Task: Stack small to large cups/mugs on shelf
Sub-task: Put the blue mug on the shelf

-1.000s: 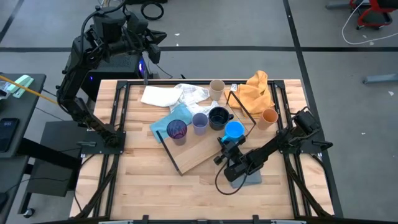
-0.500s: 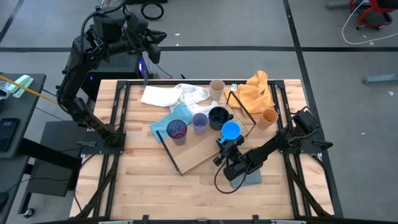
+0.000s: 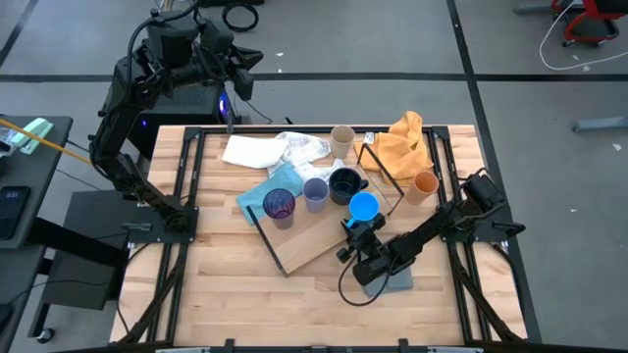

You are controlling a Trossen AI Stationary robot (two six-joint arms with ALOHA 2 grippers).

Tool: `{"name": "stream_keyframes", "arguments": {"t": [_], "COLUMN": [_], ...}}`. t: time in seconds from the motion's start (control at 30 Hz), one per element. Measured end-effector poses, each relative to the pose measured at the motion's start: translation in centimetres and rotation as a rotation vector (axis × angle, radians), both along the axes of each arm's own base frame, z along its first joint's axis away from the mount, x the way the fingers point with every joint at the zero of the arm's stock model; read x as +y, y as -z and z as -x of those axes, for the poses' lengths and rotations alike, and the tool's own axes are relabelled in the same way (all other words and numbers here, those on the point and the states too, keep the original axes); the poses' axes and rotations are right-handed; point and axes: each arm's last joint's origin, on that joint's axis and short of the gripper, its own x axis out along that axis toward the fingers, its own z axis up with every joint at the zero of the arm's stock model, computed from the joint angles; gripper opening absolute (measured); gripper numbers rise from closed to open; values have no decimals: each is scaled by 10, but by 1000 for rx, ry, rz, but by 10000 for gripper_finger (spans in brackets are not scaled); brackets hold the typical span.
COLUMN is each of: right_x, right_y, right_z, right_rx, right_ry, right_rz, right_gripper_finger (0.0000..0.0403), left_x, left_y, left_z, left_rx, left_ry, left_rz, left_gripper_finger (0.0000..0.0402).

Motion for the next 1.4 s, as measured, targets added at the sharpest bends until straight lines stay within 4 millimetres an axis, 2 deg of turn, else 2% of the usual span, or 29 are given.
{"name": "stream_keyframes", "arguments": {"t": [0.37, 0.73, 1.13, 1.4], "right_x": [0, 0, -2, 1], "right_y": [-12, -12, -12, -17], "right_z": [0, 0, -2, -6], "right_rx": [7, 6, -10, -11], "right_ry": [-22, -26, -20, -29], "right_rz": [17, 8, -18, -11], "right_gripper_finger": [58, 60, 129, 131], "left_x": [0, 0, 0, 0], "left_y": [1, 1, 1, 3], "left_z": [0, 0, 0, 1], "left_rx": [11, 11, 13, 41], "left_ry": [0, 0, 0, 7], "left_rz": [8, 8, 8, -1], "left_gripper_finger": [36, 37, 35, 43]}}
